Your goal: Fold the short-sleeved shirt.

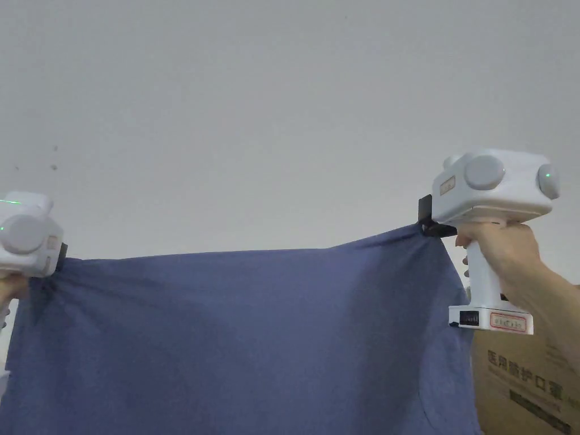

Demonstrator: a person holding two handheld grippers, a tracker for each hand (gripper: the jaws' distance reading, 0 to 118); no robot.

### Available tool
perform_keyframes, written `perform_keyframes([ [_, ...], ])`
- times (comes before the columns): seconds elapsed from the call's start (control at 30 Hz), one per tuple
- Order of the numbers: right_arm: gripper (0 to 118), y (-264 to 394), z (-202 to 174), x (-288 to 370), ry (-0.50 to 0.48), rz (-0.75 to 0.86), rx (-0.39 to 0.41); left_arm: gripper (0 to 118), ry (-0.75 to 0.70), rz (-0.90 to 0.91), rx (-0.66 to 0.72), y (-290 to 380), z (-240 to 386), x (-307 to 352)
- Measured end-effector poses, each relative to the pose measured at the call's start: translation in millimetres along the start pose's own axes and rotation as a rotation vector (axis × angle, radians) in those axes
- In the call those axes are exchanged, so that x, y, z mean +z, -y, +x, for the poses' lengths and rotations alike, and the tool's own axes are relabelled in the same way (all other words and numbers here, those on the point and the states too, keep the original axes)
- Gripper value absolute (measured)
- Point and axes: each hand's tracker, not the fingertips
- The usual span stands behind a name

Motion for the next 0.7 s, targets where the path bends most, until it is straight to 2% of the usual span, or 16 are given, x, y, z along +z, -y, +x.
perform_keyframes([
  [0.1,3,-14.2,-1.6,-29.2,0.019,0.006,-0.006,1,0.007,0.042,0.007,-15.1,8.4,-23.9],
  [0.13,3,-18.2,-0.9,-34.7,0.024,0.015,-0.028,1,0.02,0.108,0.061,-18.4,11.0,-26.6],
  [0.17,3,-21.7,-0.7,-40.6,0.019,0.035,-0.041,1,0.02,0.138,0.048,-21.4,14.5,-28.7],
  [0.2,3,-21.2,-1.7,-43.5,0.02,0.055,-0.037,1,0.007,0.177,0.053,-22.4,16.0,-32.6],
  [0.27,3,-16.5,-1.0,-55.1,0.025,0.053,0.027,1,-0.021,0.153,0.016,-22.3,21.4,-48.9],
  [0.33,3,-2.9,4.8,-70.8,0.019,0.038,0.014,1,0.008,0.127,0.03,-9.9,23.5,-66.3],
  [0.4,3,20.2,9.0,-88.4,0.027,0.011,-0.005,1,0.026,0.119,0.062,15.5,31.3,-81.0],
  [0.47,3,52.3,12.2,-112.2,0.036,-0.053,0.017,1,0.021,0.068,0.042,48.2,44.4,-100.5],
  [0.7,3,197.7,31.5,-197.8,0.079,-0.325,0.048,1,0.043,-0.207,-0.019,203.0,93.6,-180.3],
])
